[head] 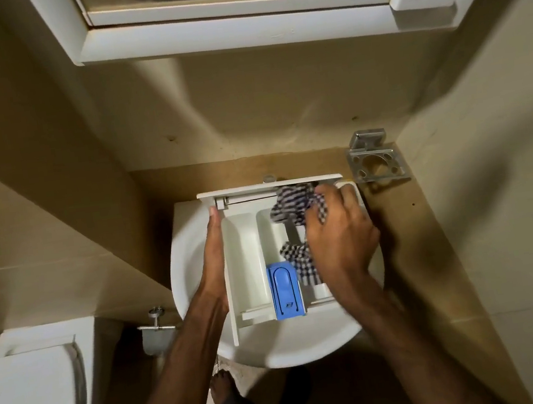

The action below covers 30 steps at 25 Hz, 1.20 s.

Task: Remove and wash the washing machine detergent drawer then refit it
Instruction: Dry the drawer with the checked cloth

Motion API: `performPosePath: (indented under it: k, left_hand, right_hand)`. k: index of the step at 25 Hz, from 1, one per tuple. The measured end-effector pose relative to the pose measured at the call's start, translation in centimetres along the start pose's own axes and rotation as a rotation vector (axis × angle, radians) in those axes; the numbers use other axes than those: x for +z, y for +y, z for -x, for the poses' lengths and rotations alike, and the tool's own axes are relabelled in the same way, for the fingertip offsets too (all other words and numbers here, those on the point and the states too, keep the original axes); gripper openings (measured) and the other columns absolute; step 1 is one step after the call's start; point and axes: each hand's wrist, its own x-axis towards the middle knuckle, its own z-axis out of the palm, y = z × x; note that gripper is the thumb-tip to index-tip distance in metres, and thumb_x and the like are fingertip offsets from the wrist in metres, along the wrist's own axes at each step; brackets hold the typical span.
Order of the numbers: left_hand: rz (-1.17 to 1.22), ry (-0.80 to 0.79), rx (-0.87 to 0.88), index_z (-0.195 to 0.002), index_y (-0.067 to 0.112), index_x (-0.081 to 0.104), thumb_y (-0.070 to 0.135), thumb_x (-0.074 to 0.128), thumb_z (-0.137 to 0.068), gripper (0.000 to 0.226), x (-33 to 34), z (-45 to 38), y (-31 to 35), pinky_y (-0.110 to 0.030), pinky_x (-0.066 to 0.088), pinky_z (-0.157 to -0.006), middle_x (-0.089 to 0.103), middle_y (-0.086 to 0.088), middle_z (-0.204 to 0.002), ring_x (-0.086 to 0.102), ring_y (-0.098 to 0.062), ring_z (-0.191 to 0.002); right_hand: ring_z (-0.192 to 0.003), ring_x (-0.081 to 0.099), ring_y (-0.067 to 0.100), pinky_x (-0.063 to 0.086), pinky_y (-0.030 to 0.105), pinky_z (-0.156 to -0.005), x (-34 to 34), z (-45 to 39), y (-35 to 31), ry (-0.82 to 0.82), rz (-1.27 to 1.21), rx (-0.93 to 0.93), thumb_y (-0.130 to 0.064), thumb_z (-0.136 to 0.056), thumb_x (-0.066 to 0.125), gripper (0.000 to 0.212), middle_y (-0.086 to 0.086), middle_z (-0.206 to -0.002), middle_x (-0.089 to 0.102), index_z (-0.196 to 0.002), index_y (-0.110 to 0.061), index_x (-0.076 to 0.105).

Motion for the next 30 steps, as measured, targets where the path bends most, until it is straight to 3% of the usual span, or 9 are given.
performPosePath:
  k: [3,6,8,11,15,18,21,25,30]
  left_hand:
    - [-0.003,0.023,0.030,-0.143,0.042,0.058,0.075,0.042,-0.099,0.058,-0.1,-0.2,-0.3,-0.024,0.061,-0.085,0.073,0.013,-0.131,0.071,-0.007,-0.116]
    - [-0.016,-0.009,0.027,-0.126,0.052,0.068,0.070,0.036,-0.103,0.043,0.6,0.1,0.2,-0.006,0.055,-0.066,0.075,0.027,-0.115,0.070,0.013,-0.096]
    - [-0.014,-0.072,0.008,-0.120,0.044,0.076,0.073,0.036,-0.102,0.053,0.7,0.2,0.2,-0.017,0.061,-0.075,0.079,0.009,-0.118,0.075,-0.004,-0.105]
    - [0.033,-0.108,-0.036,-0.134,0.034,0.069,0.084,0.040,-0.093,0.071,0.6,0.3,0.4,-0.041,0.060,-0.098,0.071,-0.007,-0.135,0.069,-0.026,-0.124]
    - [0.080,-0.181,-0.077,-0.133,0.030,0.071,0.084,0.042,-0.093,0.073,0.7,0.0,0.3,-0.035,0.062,-0.088,0.072,-0.011,-0.133,0.070,-0.028,-0.122]
    - [0.149,-0.165,-0.067,-0.131,0.022,0.072,0.076,0.049,-0.096,0.069,0.9,-0.4,-0.1,-0.035,0.059,-0.093,0.072,-0.013,-0.131,0.068,-0.030,-0.124]
    - [0.226,-0.211,-0.130,-0.129,0.012,0.073,0.069,0.059,-0.093,0.069,1.0,-0.7,0.0,-0.036,0.058,-0.093,0.075,-0.014,-0.123,0.072,-0.029,-0.115]
    - [0.320,-0.270,-0.145,-0.116,0.011,0.078,0.064,0.063,-0.094,0.059,0.9,-1.3,0.2,-0.031,0.059,-0.089,0.078,-0.008,-0.108,0.075,-0.020,-0.100]
    - [0.247,-0.128,-0.116,-0.137,0.019,0.069,0.072,0.059,-0.091,0.071,0.9,-2.0,0.4,-0.041,0.053,-0.106,0.073,-0.009,-0.129,0.071,-0.026,-0.118]
  right_hand:
    - [-0.104,0.067,0.033,0.052,0.041,-0.081,0.4,-0.9,0.9,-0.098,-0.041,0.111,-0.029,-0.102,0.057,0.033,0.007,-0.130,0.064,-0.133,-0.019,0.063]
    - [-0.108,0.066,0.026,0.051,0.038,-0.086,0.3,0.2,-1.3,-0.189,-0.222,-0.090,-0.028,-0.104,0.055,0.034,0.003,-0.129,0.067,-0.136,-0.020,0.064]
    - [-0.110,0.065,0.021,0.054,0.036,-0.090,0.0,0.8,-2.0,-0.338,-0.280,-0.290,-0.029,-0.102,0.058,0.032,-0.002,-0.126,0.070,-0.132,-0.024,0.068]
    - [-0.110,0.066,0.015,0.054,0.036,-0.093,-1.3,1.3,-1.6,-0.440,-0.325,-0.269,-0.036,-0.097,0.060,0.029,-0.012,-0.123,0.073,-0.124,-0.031,0.071]
    - [-0.097,0.067,0.018,0.057,0.036,-0.080,-2.9,1.6,-2.3,-0.284,-0.250,-0.274,-0.041,-0.091,0.064,0.034,-0.012,-0.112,0.068,-0.124,-0.035,0.066]
    - [-0.106,0.067,0.024,0.055,0.037,-0.084,-2.1,1.8,-3.9,-0.378,-0.111,-0.422,-0.038,-0.088,0.067,0.055,-0.002,-0.126,0.066,-0.140,-0.025,0.054]
    - [-0.116,0.066,0.025,0.054,0.037,-0.089,-0.5,2.4,-4.4,-0.477,0.001,-0.488,-0.027,-0.096,0.061,0.043,0.000,-0.134,0.067,-0.138,-0.021,0.056]
    - [-0.117,0.065,0.028,0.055,0.040,-0.090,0.4,3.2,-5.1,-0.443,0.070,-0.488,-0.015,-0.100,0.049,0.044,0.005,-0.143,0.062,-0.144,-0.014,0.053]
    - [-0.089,0.071,0.031,0.054,0.039,-0.078,0.2,2.8,-4.7,-0.587,0.049,-0.577,-0.016,-0.091,0.061,0.019,0.007,-0.101,0.075,-0.109,-0.015,0.067]
